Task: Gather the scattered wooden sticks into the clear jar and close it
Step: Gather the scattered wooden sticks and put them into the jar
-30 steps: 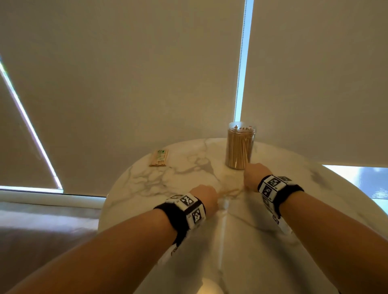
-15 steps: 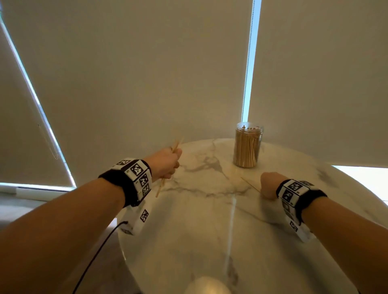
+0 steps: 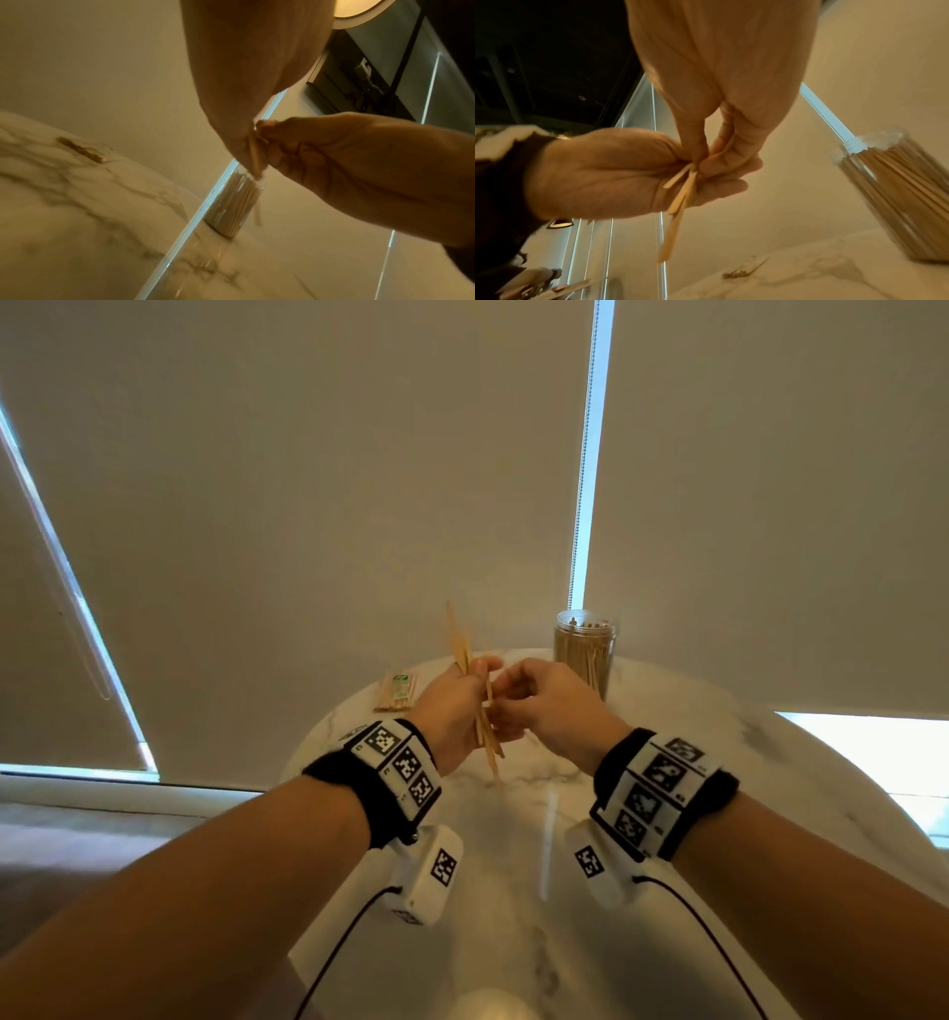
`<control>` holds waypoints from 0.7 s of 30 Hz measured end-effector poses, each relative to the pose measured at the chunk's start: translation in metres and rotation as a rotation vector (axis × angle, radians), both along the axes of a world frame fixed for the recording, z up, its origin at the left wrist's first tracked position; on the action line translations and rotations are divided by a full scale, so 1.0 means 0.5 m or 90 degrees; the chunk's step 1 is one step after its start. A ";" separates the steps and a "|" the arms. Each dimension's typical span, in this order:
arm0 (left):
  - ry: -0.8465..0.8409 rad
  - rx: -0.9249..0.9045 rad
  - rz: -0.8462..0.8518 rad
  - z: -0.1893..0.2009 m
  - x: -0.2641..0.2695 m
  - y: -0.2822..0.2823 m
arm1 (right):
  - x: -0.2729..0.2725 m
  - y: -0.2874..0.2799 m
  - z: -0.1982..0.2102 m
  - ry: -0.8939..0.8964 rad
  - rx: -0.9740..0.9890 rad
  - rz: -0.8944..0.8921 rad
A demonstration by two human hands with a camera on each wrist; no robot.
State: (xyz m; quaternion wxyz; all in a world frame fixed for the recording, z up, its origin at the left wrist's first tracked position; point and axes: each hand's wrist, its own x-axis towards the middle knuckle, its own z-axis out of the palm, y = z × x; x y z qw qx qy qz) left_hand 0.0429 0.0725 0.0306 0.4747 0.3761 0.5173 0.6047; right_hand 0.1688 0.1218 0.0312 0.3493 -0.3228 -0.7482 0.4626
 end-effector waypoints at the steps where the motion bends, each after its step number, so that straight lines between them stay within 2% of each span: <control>1: 0.007 0.013 0.028 -0.002 0.002 0.003 | -0.002 -0.005 -0.005 0.006 0.027 -0.013; 3: 0.026 0.037 0.062 -0.011 0.000 0.006 | -0.002 -0.008 -0.017 0.028 0.040 -0.025; 5: 0.036 0.054 0.086 -0.024 -0.009 0.009 | 0.003 -0.020 -0.019 0.047 -0.004 -0.010; 7: 0.021 0.074 0.120 -0.030 -0.016 0.014 | 0.011 -0.033 -0.023 -0.048 -0.039 0.004; 9: -0.055 0.083 0.146 -0.024 -0.016 0.017 | 0.014 -0.043 -0.032 -0.189 -0.058 0.052; 10: -0.117 0.082 0.148 -0.019 -0.010 0.018 | 0.012 -0.047 -0.039 -0.215 -0.056 0.076; 12: -0.207 0.067 0.137 -0.010 0.008 0.013 | 0.007 -0.050 -0.050 -0.195 -0.025 0.091; 13: -0.213 0.059 0.133 -0.009 0.016 0.011 | 0.005 -0.051 -0.052 -0.168 -0.016 0.090; 15: -0.135 0.051 0.128 -0.014 0.019 0.013 | 0.010 -0.052 -0.044 -0.174 -0.023 0.101; 18: 0.005 0.028 0.089 -0.020 0.002 0.017 | 0.032 -0.019 -0.019 -0.385 -0.020 0.097; 19: 0.040 0.015 0.071 -0.022 -0.003 0.016 | 0.037 -0.003 -0.009 -0.400 -0.019 0.065; 20: 0.081 -0.002 0.052 -0.026 -0.004 0.014 | 0.040 0.013 0.003 -0.351 -0.012 0.018; 21: 0.127 -0.025 0.031 -0.029 -0.001 0.010 | 0.043 0.025 0.018 -0.251 0.003 -0.043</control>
